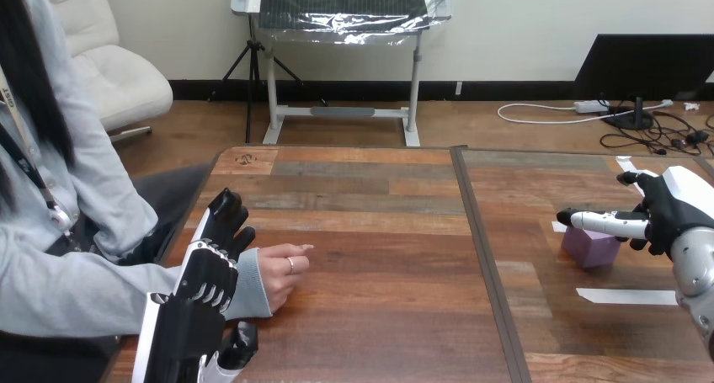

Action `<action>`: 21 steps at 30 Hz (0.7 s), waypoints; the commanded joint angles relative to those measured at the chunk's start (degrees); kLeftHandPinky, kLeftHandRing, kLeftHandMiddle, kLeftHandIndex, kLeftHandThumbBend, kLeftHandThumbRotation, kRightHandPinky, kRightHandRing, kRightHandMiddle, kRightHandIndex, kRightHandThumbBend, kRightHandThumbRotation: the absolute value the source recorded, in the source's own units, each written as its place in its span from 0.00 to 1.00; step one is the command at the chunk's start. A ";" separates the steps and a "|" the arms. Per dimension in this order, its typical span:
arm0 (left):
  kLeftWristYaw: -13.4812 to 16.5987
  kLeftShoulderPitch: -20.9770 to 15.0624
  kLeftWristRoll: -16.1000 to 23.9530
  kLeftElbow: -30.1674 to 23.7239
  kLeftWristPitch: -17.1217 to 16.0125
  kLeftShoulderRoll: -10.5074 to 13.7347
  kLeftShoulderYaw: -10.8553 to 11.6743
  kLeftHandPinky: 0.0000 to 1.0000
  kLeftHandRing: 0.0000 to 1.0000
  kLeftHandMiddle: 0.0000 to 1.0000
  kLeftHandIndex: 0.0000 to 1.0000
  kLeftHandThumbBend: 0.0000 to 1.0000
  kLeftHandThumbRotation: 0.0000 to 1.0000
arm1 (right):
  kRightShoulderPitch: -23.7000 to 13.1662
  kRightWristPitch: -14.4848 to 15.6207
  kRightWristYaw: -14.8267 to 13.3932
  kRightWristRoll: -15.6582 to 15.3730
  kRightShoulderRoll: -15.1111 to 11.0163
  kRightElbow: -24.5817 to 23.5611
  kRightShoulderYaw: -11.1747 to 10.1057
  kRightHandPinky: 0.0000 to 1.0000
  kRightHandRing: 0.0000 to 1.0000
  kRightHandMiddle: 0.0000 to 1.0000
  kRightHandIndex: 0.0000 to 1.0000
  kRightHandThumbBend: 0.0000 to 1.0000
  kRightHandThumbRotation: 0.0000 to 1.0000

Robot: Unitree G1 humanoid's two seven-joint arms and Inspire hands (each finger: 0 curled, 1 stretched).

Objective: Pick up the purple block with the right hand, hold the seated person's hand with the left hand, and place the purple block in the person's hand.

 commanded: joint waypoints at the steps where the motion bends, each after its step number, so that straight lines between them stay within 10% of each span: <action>1: -0.37 -1.55 -0.64 -2.53 -1.22 0.32 0.24 0.92 0.95 0.96 0.94 1.00 0.73 | -1.71 -0.13 -0.96 0.37 -0.36 -0.32 -0.25 0.40 0.50 0.47 0.88 1.00 0.57; 21: -1.31 -1.90 -1.67 -2.22 -1.31 0.22 0.34 0.91 0.95 0.95 0.93 1.00 0.73 | -2.19 0.38 -0.68 0.17 -0.37 -0.37 -0.01 0.34 0.44 0.44 0.89 1.00 0.60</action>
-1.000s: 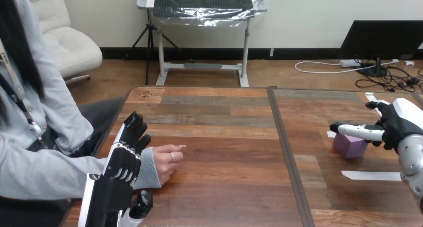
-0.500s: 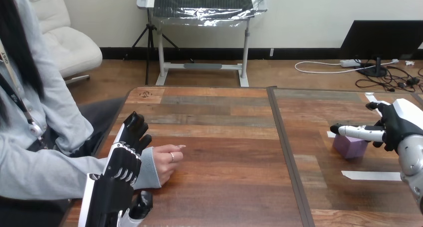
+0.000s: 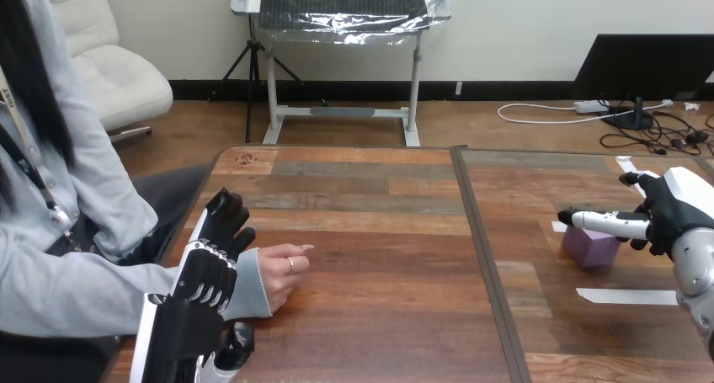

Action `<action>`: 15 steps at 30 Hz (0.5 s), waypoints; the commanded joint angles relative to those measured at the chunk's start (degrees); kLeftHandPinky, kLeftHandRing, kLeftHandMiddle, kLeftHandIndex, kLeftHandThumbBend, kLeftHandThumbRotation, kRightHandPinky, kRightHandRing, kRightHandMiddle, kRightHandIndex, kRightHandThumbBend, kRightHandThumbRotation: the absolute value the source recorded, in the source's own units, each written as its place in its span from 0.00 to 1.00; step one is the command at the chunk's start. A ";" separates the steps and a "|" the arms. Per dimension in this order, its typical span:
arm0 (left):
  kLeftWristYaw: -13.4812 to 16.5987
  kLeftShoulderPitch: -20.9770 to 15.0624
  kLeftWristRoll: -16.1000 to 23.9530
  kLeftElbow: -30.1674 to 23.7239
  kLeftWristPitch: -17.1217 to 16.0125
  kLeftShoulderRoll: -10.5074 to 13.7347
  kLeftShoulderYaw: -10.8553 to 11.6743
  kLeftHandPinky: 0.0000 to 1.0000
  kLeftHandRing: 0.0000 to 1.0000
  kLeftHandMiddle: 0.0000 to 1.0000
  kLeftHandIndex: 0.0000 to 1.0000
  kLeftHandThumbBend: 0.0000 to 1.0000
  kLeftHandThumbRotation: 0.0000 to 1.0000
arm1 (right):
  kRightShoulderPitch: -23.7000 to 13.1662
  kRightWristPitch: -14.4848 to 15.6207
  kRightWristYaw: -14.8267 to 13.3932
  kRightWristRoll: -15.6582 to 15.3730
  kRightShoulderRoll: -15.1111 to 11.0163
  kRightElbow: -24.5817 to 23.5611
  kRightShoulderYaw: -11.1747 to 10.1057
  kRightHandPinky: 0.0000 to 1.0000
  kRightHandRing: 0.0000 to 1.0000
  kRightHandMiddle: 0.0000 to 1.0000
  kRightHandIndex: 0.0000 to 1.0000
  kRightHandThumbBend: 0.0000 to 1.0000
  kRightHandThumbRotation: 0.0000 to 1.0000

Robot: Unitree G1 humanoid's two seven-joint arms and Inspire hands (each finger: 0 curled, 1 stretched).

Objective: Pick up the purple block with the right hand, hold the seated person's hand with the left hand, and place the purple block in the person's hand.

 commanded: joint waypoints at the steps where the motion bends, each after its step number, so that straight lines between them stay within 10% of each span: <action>1: -0.36 -1.91 -0.25 -2.20 -1.25 0.15 0.37 0.91 0.95 0.95 0.93 1.00 0.74 | -2.20 -0.06 -0.69 0.10 -0.39 -0.35 0.04 0.37 0.49 0.49 0.89 1.00 0.60; 3: -0.40 -1.93 -0.28 -2.16 -1.24 0.14 0.40 0.91 0.95 0.95 0.93 1.00 0.74 | -2.23 -0.05 -0.72 0.08 -0.39 -0.33 0.04 0.46 0.59 0.59 0.89 1.00 0.60; 15: -1.02 -2.18 -0.85 -1.88 -1.40 0.17 0.33 0.92 0.95 0.95 0.93 1.00 0.73 | -2.38 -0.55 -1.03 -0.09 -0.35 -0.40 0.18 0.39 0.44 0.39 0.88 1.00 0.60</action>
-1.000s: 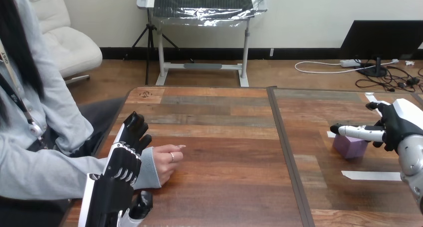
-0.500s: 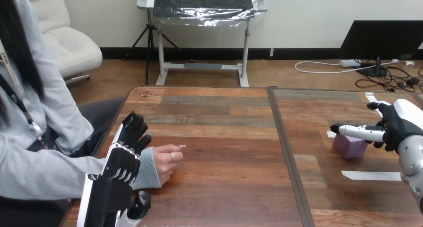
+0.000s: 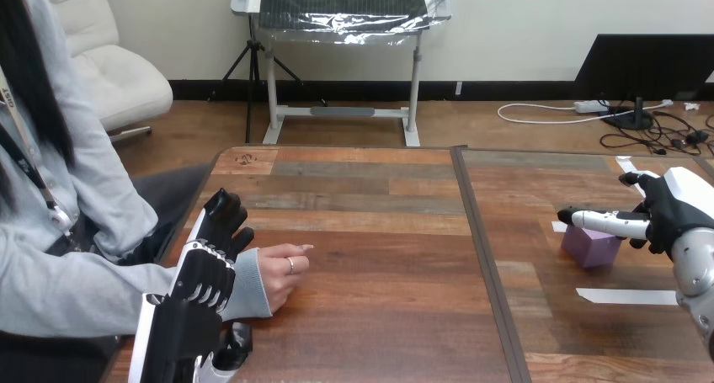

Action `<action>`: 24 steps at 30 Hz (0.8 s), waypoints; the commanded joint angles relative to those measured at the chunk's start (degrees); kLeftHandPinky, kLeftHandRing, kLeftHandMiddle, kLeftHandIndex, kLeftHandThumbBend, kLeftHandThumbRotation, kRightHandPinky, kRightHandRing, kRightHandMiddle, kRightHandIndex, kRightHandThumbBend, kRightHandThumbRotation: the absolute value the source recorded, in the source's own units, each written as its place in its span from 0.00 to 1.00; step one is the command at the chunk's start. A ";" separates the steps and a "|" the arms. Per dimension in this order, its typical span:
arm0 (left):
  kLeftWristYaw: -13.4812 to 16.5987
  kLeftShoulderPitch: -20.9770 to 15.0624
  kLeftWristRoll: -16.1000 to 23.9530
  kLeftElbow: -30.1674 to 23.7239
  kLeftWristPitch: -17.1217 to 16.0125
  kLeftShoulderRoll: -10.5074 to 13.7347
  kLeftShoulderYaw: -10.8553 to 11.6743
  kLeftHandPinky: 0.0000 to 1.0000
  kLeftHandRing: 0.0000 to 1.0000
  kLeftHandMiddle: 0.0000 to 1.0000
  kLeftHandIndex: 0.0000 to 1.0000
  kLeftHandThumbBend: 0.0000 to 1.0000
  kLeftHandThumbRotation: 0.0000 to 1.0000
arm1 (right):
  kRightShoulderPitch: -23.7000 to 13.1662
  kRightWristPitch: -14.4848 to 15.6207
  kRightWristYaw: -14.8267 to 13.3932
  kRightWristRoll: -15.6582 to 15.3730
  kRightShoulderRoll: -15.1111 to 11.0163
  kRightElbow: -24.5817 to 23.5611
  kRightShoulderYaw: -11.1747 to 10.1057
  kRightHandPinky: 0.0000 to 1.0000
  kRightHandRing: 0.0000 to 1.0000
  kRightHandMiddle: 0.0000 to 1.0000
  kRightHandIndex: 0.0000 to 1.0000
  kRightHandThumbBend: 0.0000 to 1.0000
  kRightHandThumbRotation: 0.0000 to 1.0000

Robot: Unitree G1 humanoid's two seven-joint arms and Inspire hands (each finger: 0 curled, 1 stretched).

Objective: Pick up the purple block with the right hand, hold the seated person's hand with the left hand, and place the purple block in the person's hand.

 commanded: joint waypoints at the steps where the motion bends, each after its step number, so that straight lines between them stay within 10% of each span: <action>1: -0.64 -2.18 -0.42 -1.86 -1.37 0.19 0.33 0.92 0.95 0.95 0.93 1.00 0.73 | -2.38 -0.65 -1.01 -0.04 -0.36 -0.42 0.15 0.40 0.47 0.43 0.88 1.00 0.60; 16: -0.30 -2.22 0.59 -1.76 -1.62 0.31 0.77 0.92 0.95 0.95 0.94 1.00 0.75 | -2.78 -0.34 -0.60 -0.32 -0.21 -0.49 0.72 0.60 0.73 0.74 0.88 1.00 0.61; 24: 0.13 -2.37 1.04 -1.38 -1.81 0.16 1.25 0.92 0.95 0.96 0.94 1.00 0.76 | -2.59 -0.68 -0.81 0.37 -0.08 -0.40 0.18 0.54 0.67 0.67 0.88 1.00 0.59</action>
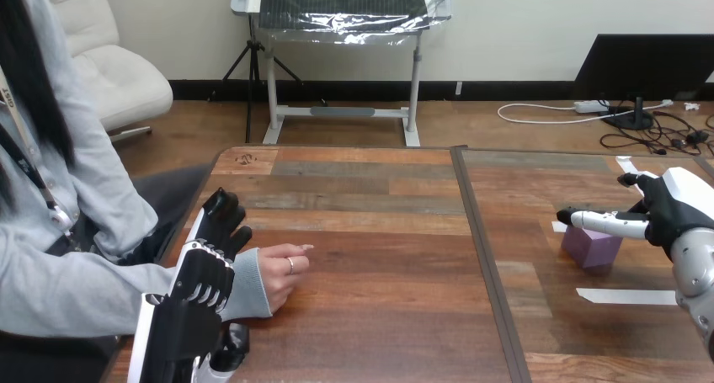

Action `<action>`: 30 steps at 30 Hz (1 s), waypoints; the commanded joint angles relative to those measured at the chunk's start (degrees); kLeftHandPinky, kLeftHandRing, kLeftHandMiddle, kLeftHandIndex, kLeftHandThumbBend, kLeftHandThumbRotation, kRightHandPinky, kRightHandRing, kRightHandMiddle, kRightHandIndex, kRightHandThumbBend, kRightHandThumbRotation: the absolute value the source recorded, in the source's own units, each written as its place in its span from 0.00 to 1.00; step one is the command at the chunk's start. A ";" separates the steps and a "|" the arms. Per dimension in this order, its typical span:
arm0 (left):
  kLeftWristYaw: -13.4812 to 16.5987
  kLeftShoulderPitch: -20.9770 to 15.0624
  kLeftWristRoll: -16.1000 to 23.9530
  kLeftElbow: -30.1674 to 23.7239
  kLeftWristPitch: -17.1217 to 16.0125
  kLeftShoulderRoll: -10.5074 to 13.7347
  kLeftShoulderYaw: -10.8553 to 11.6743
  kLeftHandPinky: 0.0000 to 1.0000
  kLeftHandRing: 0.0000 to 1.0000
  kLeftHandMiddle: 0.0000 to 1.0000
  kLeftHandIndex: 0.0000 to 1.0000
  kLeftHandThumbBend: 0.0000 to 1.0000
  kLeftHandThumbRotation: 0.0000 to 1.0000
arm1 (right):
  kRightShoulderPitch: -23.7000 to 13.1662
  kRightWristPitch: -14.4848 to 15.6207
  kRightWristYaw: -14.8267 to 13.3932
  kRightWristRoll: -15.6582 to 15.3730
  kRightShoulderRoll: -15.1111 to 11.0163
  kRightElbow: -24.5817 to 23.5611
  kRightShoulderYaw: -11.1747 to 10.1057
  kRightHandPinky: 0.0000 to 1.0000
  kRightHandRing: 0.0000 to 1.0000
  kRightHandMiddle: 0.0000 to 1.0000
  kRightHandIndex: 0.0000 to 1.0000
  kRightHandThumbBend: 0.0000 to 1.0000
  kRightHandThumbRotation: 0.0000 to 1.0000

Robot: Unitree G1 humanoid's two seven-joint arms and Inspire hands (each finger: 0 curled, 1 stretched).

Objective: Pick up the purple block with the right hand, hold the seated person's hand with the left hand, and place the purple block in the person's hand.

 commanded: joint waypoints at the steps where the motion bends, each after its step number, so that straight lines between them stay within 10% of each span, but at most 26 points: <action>1: 0.29 -2.40 0.80 -1.30 -1.49 0.13 0.82 0.92 0.95 0.96 0.94 1.00 0.76 | -2.58 -0.71 -0.83 0.33 -0.08 -0.39 -0.27 0.55 0.68 0.69 0.88 1.00 0.59; 13: -1.14 -2.62 -0.70 -1.16 -1.41 0.35 0.37 0.92 0.96 0.96 0.94 1.00 0.75 | -2.75 -0.29 -1.07 -0.25 -0.01 -0.38 0.28 0.70 0.82 0.85 0.88 1.00 0.60; 30: -2.66 -3.23 -1.67 -0.59 -1.69 0.37 0.72 0.93 0.96 0.96 0.94 1.00 0.75 | -2.88 -0.49 -1.07 -0.40 -0.32 -0.40 0.52 0.69 0.80 0.83 0.88 1.00 0.62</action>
